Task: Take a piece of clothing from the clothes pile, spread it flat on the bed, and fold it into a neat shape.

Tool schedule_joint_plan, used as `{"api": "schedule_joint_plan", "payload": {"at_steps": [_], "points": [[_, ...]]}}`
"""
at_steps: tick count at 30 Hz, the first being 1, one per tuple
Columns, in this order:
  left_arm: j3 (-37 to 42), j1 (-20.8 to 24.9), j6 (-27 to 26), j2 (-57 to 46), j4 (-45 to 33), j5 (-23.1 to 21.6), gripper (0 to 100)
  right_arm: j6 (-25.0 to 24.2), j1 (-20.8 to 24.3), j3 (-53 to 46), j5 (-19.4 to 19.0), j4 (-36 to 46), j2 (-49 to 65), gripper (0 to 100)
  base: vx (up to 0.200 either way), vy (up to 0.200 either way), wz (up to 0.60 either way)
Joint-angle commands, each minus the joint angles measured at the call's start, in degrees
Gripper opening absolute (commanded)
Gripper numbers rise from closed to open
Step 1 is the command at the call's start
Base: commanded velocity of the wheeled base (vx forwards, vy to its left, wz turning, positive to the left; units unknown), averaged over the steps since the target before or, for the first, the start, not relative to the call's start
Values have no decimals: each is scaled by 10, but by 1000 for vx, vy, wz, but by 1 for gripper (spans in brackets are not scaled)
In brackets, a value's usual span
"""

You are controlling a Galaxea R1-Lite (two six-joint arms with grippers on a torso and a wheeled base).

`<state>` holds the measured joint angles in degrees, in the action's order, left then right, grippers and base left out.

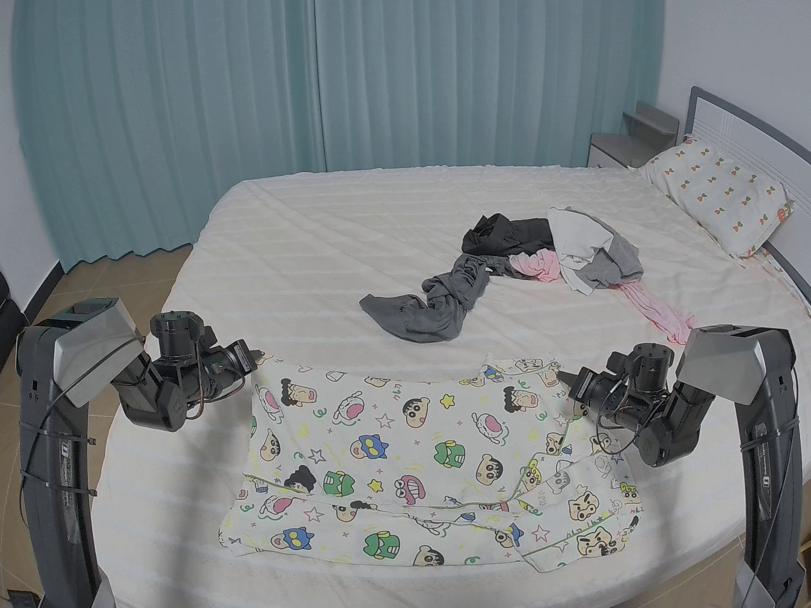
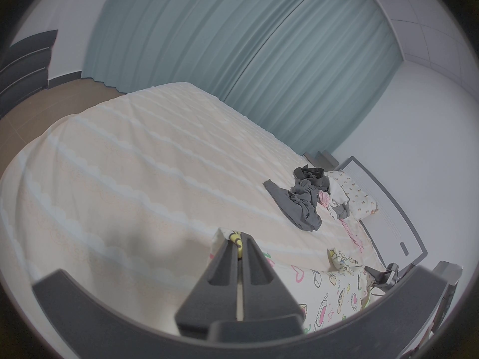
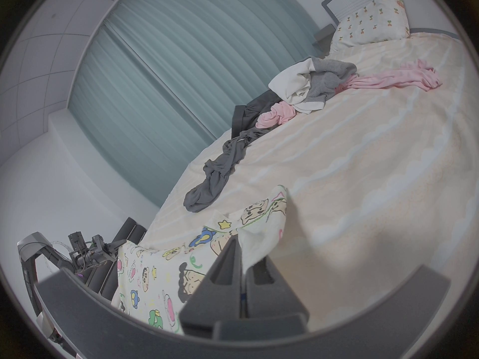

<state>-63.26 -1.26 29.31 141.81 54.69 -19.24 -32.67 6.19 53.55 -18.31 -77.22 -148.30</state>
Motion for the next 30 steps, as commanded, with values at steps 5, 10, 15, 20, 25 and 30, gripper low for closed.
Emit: {"api": "schedule_joint_plan", "payload": {"at_steps": [5,10,15,20,25,30], "points": [[9,0,-2,-6,1,-1,0,2,0,-42,-4,0,53,0,0,0,0],[38,0,-27,-16,2,-1,0,6,2,-89,-28,-1,84,0,0,0,0],[64,-6,-34,-36,6,-2,0,15,0,-122,-37,-16,97,0,0,0,0],[109,-9,-48,-46,40,-4,0,21,0,-173,-56,-52,106,0,0,0,0],[156,-9,-67,-49,89,-5,0,26,0,-225,-65,-98,107,0,0,0,0],[189,-12,-78,-51,118,-6,0,42,-1,-274,-80,-123,112,0,0,0,0]]}}
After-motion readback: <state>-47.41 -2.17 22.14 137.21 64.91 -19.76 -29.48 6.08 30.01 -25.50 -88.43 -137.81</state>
